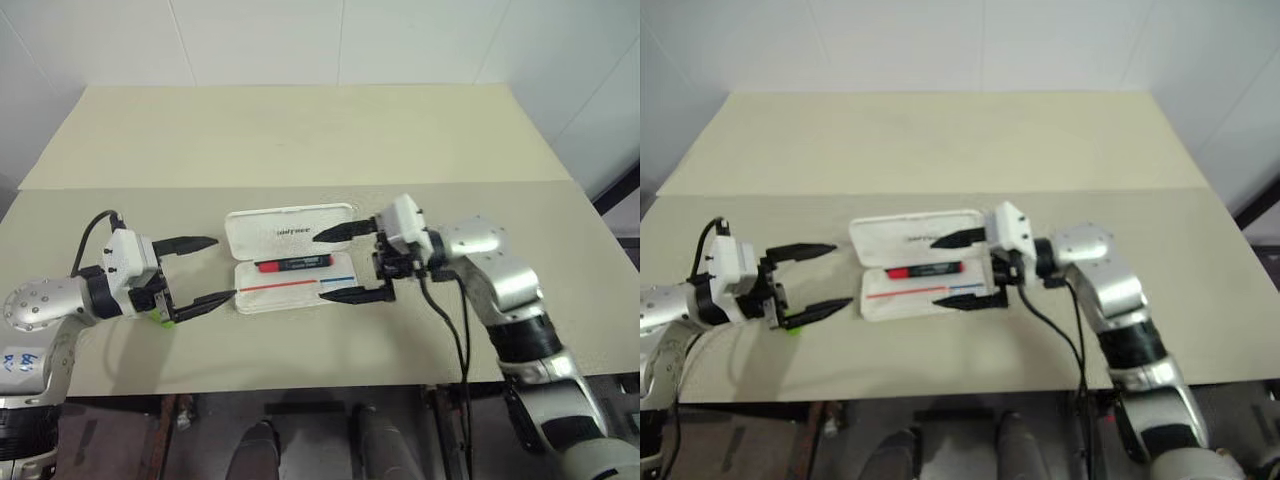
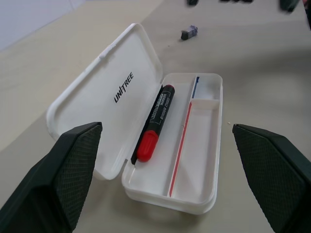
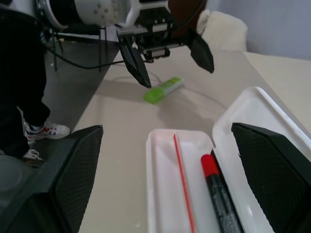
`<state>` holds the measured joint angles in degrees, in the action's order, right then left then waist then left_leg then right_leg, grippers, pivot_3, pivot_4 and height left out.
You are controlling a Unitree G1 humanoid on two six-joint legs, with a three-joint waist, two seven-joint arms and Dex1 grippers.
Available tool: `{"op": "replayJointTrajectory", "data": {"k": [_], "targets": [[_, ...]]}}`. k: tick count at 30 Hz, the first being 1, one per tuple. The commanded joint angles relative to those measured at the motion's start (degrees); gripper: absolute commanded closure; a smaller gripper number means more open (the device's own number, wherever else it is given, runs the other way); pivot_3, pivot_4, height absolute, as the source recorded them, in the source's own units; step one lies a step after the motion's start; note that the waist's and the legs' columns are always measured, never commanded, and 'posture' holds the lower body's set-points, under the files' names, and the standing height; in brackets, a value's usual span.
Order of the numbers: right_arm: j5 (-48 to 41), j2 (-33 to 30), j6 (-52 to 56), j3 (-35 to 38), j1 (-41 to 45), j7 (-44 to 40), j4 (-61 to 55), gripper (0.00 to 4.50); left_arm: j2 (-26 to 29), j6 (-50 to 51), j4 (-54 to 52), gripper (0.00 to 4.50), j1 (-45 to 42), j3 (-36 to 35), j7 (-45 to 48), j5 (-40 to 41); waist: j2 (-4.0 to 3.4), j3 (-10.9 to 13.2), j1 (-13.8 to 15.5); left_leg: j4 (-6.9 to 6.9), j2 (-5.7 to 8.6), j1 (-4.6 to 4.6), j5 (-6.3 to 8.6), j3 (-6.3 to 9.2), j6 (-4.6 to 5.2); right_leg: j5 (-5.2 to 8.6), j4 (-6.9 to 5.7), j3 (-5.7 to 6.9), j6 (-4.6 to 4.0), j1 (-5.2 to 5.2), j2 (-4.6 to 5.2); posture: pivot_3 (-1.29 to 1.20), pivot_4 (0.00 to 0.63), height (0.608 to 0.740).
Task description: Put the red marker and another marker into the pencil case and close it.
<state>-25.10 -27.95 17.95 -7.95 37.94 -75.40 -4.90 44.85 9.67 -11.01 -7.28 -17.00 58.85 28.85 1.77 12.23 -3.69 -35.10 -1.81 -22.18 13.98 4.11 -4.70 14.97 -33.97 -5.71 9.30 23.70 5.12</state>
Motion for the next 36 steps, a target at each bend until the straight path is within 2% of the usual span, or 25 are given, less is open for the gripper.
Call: {"op": "replayJointTrajectory", "data": {"k": [1,6,11,15,19,20,22,24,36], "targets": [[-4.96,-4.19,4.98,5.44,-2.94,2.01,-6.56,0.03,-2.37,1.10,-4.94,0.00,2.70,-3.56,-7.03,-0.14,0.00,0.00,0.19,-0.01,0.00,0.01,0.00,0.00,0.00,0.00,0.01,0.00,0.00,0.00,0.00,0.00,0.150,0.740],[-4.31,-9.89,4.86,9.03,-6.58,2.79,-4.79,0.03,-11.17,3.92,-12.69,0.00,8.68,-7.67,-23.86,-3.17,0.04,-0.02,0.43,-0.11,0.00,0.03,0.00,-0.03,0.01,0.10,0.10,-0.01,-0.20,-0.08,0.02,0.00,0.150,0.740],[-4.17,-10.26,2.91,9.65,-6.82,3.37,-2.07,0.03,-23.91,11.69,-23.91,0.00,12.42,-8.96,-46.66,-8.95,0.13,-0.07,0.64,-0.25,0.01,0.03,-0.01,-0.03,0.01,0.08,0.16,-0.02,-0.19,-0.17,0.00,0.00,0.150,0.740],[-4.28,-9.31,2.48,8.92,-6.18,3.87,-1.70,0.03,-28.78,15.60,-30.42,0.00,14.00,-4.58,-55.36,-15.70,0.14,-0.08,0.71,-0.41,0.01,0.01,-0.01,-0.02,0.01,0.09,0.16,-0.03,-0.22,-0.21,-0.03,0.00,0.150,0.740],[-4.24,-8.55,1.91,8.10,-4.75,3.22,-0.57,0.03,-34.36,23.24,-34.65,0.00,15.30,-0.32,-63.72,-20.77,0.15,-0.08,0.67,-0.62,0.03,-0.02,-0.01,-0.03,0.01,0.26,0.34,-0.05,-0.65,-0.34,-0.03,0.00,0.150,0.740],[-4.20,-8.41,1.96,7.98,-4.50,3.21,-0.46,0.03,-34.96,24.99,-35.27,0.00,15.28,-0.04,-64.91,-21.69,0.15,-0.08,0.66,-0.70,0.02,-0.04,0.00,-0.02,0.01,0.23,0.37,-0.06,-0.67,-0.35,-0.04,0.00,0.150,0.740],[-3.89,-8.42,1.47,7.63,-3.48,2.33,0.54,0.03,-39.74,31.18,-37.21,0.00,14.72,-0.96,-70.50,-23.05,0.16,-0.07,0.60,-0.80,0.01,-0.05,0.00,-0.01,0.02,0.20,0.37,-0.06,-0.69,-0.36,-0.09,0.00,0.150,0.740],[-3.85,-8.32,1.34,7.35,-2.69,1.87,1.04,0.03,-43.05,35.53,-38.62,0.00,14.05,-1.51,-73.28,-23.34,0.24,-0.08,0.53,-0.86,0.01,-0.07,0.01,-0.03,0.03,0.15,0.43,-0.11,-0.67,-0.40,-0.10,0.00,0.150,0.740],[-4.54,-9.08,2.33,6.91,-0.16,0.45,1.13,0.03,-48.63,44.63,-38.35,0.00,12.40,-2.45,-76.98,-25.37,0.34,-0.06,0.60,-0.85,0.01,-0.16,0.08,-0.02,0.03,0.15,0.57,-0.13,-0.69,-0.36,-0.13,0.00,0.150,0.740]]}}
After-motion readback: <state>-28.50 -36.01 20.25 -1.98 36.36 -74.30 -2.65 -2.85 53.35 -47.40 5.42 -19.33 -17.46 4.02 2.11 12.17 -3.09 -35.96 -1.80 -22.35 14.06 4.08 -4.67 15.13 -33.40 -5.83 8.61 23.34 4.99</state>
